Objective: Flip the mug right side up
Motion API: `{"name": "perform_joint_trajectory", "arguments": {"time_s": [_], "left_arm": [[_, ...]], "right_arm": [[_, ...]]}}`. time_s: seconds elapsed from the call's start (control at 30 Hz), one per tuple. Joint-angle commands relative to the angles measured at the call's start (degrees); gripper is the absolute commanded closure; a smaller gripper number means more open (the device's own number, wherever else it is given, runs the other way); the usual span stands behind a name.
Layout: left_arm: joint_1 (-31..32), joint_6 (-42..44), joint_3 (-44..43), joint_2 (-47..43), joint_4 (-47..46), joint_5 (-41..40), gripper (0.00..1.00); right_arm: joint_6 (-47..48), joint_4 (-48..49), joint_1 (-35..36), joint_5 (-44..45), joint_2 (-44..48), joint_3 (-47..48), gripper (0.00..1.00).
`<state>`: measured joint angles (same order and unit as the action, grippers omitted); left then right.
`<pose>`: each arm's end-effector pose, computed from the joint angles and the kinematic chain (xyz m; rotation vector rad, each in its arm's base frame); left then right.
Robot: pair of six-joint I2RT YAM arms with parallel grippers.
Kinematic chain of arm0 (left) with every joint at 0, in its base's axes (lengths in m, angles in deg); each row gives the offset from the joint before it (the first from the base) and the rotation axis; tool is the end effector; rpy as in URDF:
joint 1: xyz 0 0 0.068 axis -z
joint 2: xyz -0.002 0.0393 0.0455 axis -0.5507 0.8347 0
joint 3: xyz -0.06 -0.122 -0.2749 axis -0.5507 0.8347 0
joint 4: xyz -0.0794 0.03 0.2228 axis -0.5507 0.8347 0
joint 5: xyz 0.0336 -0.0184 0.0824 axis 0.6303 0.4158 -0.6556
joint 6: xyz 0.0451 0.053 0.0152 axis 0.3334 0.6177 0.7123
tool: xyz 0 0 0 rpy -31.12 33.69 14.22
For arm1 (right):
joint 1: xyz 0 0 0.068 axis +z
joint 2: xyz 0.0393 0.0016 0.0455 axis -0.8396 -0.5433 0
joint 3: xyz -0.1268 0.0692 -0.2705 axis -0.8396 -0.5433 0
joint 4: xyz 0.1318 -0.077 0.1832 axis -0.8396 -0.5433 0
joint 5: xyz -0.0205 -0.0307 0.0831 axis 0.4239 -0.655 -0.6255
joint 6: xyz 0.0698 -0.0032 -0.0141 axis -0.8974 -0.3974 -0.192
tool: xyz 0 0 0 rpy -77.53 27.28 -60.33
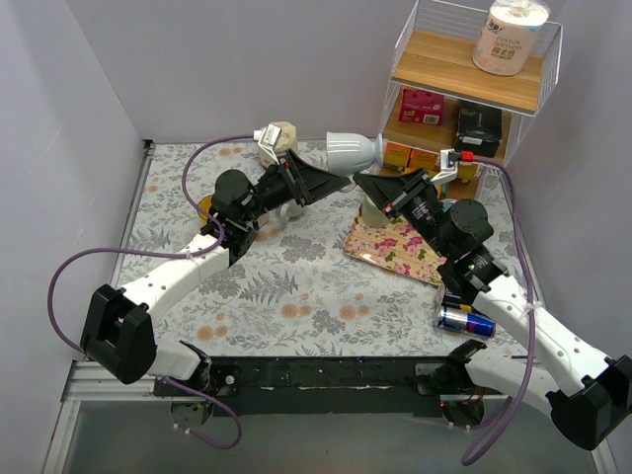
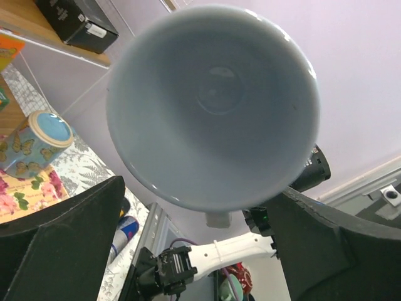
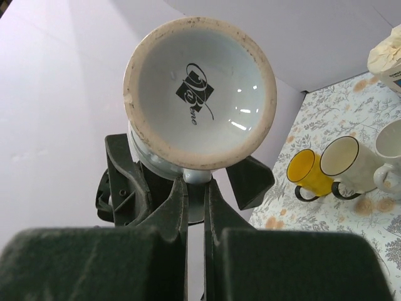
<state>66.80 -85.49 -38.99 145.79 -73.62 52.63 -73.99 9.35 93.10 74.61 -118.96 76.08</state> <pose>0.2398 -0.1965 0.4236 -0.4040 1.7605 -2.2486 0.1576 0.1159 0.4376 0.3012 1.3785 1.4709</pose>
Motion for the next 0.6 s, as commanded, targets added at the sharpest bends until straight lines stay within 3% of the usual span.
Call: {"name": "perform_joint_trajectory", "arguments": {"time_s": [0.0,0.5,0.57], "left_arm": [[0.19,0.13,2.66,-4.27,-2.48,-4.49,0.12],[0.27,3.73,3.45,-7.08,1.03,-7.48,0.64],[0.28,4.26,3.45,-7.35,2.08,-8.01,0.81]], "right_arm": [[-1.22,12.21,1.52,5.10,-0.56,1.00,0.99],[-5.17,9.93,6.70,10.29,-3.99,2.49,0.99],[-5.17,9.49,7.14,10.46,-4.16,2.67,0.99]]}}
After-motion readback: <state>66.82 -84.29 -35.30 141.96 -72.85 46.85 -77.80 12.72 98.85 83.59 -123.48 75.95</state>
